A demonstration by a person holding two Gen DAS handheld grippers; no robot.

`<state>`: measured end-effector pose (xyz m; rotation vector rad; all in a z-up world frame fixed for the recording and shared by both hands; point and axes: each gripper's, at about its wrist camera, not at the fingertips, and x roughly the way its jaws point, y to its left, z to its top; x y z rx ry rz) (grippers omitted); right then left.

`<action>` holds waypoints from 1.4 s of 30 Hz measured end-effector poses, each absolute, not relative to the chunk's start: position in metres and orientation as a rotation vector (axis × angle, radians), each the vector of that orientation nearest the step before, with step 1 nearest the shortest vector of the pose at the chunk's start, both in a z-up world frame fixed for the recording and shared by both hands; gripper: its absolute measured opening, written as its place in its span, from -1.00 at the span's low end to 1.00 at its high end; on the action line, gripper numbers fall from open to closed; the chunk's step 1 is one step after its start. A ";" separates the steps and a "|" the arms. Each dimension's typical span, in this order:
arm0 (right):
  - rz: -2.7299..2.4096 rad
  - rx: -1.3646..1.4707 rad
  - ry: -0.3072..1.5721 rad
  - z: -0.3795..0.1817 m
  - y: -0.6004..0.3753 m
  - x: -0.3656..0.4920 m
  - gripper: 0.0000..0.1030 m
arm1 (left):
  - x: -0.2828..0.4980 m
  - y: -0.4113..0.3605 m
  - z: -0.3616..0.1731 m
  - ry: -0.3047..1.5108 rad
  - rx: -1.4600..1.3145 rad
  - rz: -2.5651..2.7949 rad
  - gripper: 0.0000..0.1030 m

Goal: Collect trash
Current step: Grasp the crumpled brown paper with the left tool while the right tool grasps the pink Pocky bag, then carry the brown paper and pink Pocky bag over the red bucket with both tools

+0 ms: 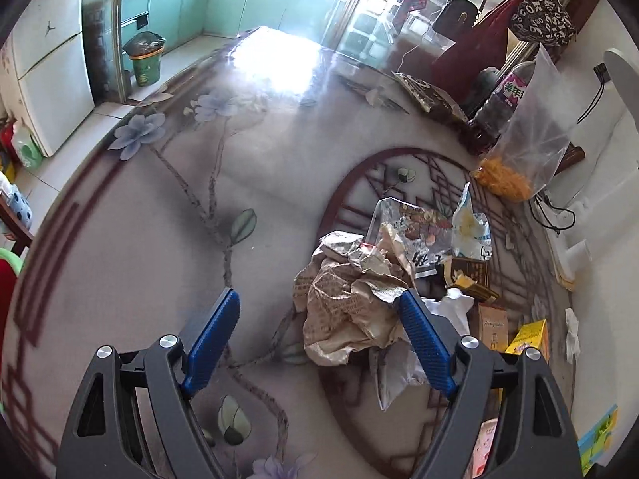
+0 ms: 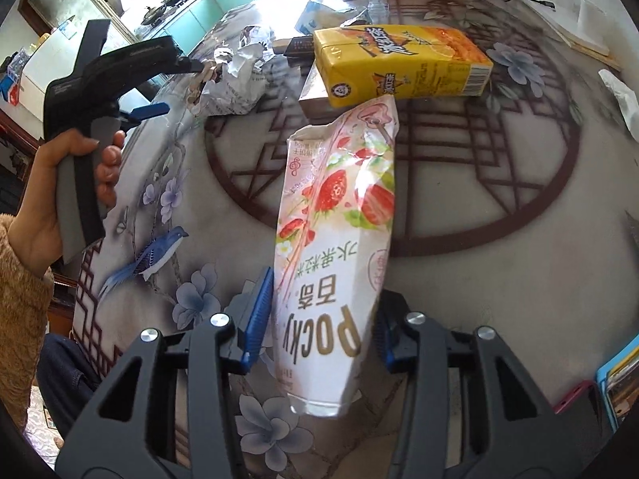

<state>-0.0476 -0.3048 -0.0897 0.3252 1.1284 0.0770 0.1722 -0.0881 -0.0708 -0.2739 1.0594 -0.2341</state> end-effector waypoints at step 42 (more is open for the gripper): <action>0.056 0.136 1.151 -0.094 -0.268 -0.064 -0.11 | -0.031 0.028 -0.034 0.982 -0.191 -0.310 -0.23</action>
